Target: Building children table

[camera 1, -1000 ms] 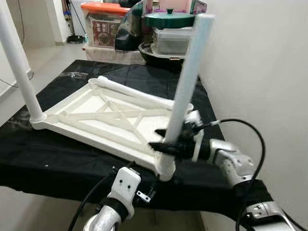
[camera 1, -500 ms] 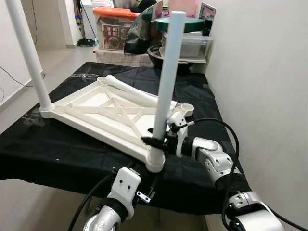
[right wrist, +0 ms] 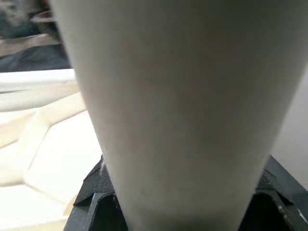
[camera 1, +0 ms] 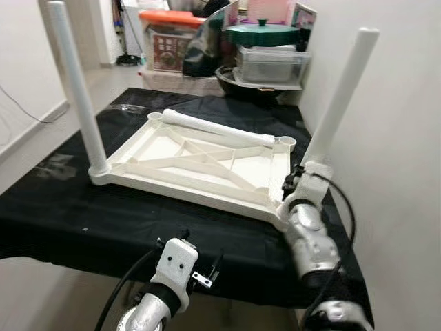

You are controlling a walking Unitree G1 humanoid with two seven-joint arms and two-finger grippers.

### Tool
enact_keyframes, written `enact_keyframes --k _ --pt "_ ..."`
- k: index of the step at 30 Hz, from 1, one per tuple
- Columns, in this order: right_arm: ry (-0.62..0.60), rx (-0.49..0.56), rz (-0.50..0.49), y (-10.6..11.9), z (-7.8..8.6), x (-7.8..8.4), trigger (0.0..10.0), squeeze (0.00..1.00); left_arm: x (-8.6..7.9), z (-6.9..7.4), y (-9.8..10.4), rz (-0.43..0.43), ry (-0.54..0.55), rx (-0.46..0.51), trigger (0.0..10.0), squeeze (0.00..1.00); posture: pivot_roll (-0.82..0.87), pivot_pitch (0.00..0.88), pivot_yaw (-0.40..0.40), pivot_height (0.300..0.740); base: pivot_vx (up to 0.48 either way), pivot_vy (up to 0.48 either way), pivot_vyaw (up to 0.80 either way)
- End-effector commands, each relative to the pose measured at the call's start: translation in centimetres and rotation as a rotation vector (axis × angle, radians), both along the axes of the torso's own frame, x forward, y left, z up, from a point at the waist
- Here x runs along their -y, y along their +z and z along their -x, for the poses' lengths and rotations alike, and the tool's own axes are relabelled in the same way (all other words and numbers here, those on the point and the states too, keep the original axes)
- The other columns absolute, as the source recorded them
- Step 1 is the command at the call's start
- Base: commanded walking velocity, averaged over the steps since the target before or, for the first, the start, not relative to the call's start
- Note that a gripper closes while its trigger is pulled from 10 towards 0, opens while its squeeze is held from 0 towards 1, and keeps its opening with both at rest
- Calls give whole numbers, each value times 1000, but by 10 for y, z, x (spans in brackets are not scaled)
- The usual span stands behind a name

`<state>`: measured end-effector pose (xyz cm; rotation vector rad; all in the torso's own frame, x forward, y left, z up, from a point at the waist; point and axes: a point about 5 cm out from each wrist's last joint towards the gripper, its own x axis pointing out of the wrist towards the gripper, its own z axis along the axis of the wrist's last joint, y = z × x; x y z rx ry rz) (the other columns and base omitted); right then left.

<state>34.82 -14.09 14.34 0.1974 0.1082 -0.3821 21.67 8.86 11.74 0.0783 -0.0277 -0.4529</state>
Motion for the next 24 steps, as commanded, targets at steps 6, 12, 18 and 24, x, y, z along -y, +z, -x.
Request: enact_keyframes --k 6,12,18,24 --pt "172 -13 -105 -10 1 -41 10000 1000 1 0 -2 -2 -8 -11 10000 0 112 0 -92 740 0 0 0" --pt "389 95 -237 3 -10 -39 10000 0 2 0 -1 1 -7 -11 10000 0 108 0 -92 740 0 0 0" --pt "733 178 -262 14 -15 -30 10000 0 2 -1 -2 2 -8 -12 10000 0 107 0 -91 740 0 0 0" --pt "1364 166 -210 24 7 -21 10000 0 3 -1 -2 3 -11 -10 10000 0 113 0 -96 740 0 0 0"
